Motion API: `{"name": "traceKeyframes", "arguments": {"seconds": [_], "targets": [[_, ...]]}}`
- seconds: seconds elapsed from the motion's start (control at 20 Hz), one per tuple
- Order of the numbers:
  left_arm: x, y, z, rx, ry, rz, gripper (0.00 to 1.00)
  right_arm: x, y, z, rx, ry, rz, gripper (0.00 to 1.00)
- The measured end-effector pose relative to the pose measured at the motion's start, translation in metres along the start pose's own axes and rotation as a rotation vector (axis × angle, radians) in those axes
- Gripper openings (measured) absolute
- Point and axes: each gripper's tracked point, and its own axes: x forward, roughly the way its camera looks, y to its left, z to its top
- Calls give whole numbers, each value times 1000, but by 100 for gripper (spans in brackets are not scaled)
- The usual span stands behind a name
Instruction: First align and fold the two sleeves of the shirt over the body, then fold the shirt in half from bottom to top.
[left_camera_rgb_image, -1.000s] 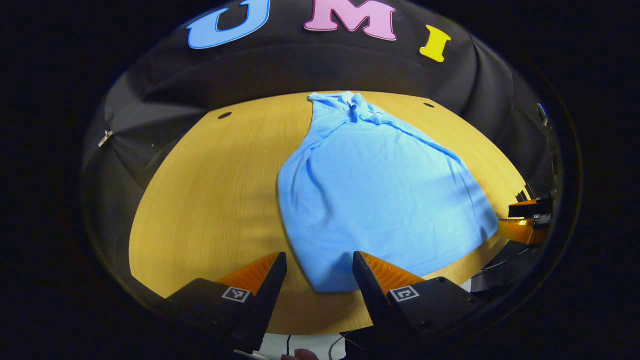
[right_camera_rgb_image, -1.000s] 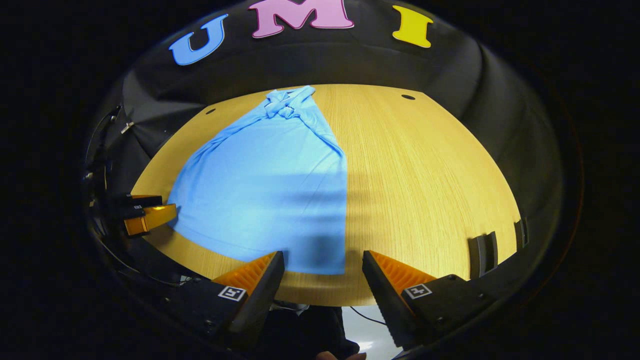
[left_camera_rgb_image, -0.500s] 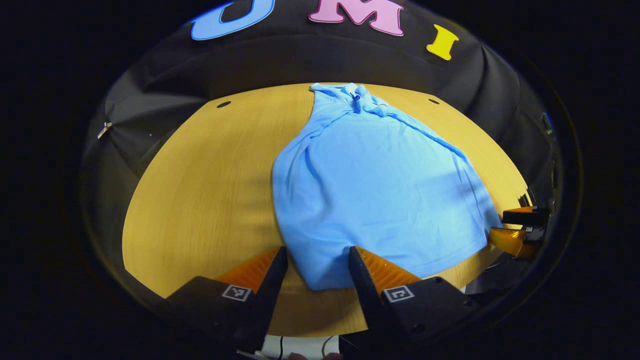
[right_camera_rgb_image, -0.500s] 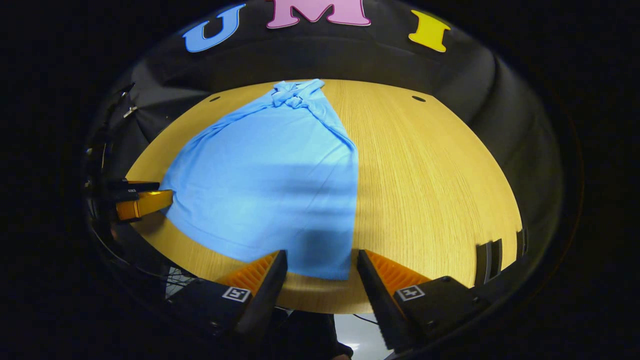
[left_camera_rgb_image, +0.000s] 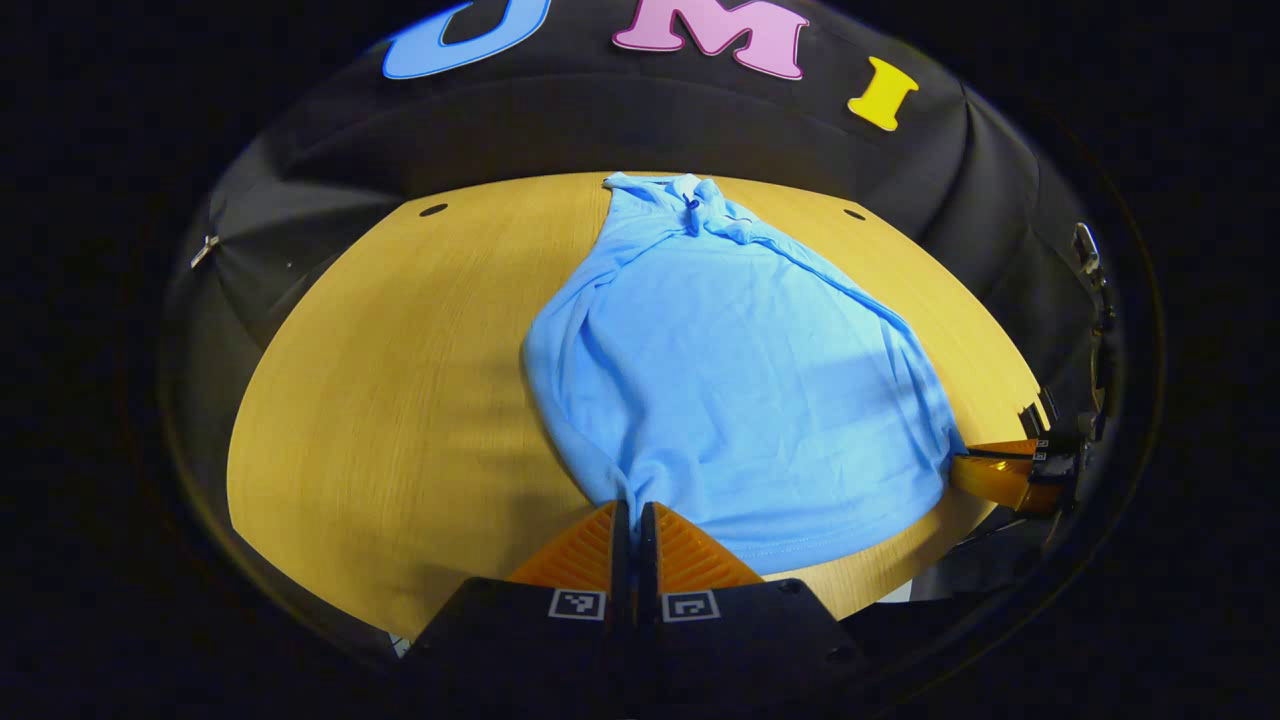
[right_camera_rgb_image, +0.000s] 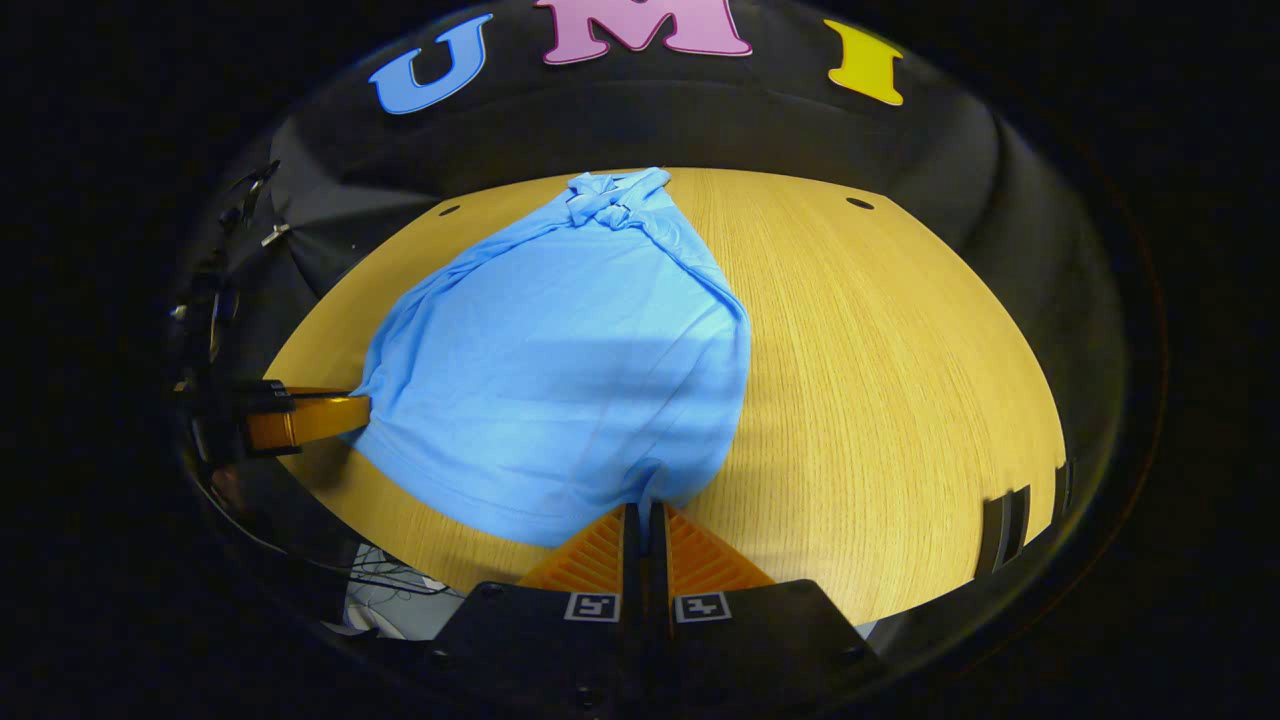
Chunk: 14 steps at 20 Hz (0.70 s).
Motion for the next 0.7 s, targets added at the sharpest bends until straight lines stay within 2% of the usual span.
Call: {"name": "traceKeyframes", "arguments": {"seconds": [0.1, 0.15, 0.2, 0.3, 0.7], "targets": [[-4, -1, 7, -11, -20, 3, 7, -6, -3, 8, 25, -27, 1, 5], [-8, -2, 15, -21, -38, -1, 7, -10, -3, 15, 25, -51, 4, 11], [-13, -4, 22, -30, -56, -4, 6, -14, -4, 24, 21, -76, 6, 5], [-21, -8, 44, -48, -105, -9, 7, -22, -5, 46, 24, -120, 12, 5], [-38, -10, 150, -75, -284, 14, 6, -28, -18, 170, 55, -331, 23, 5]]}}
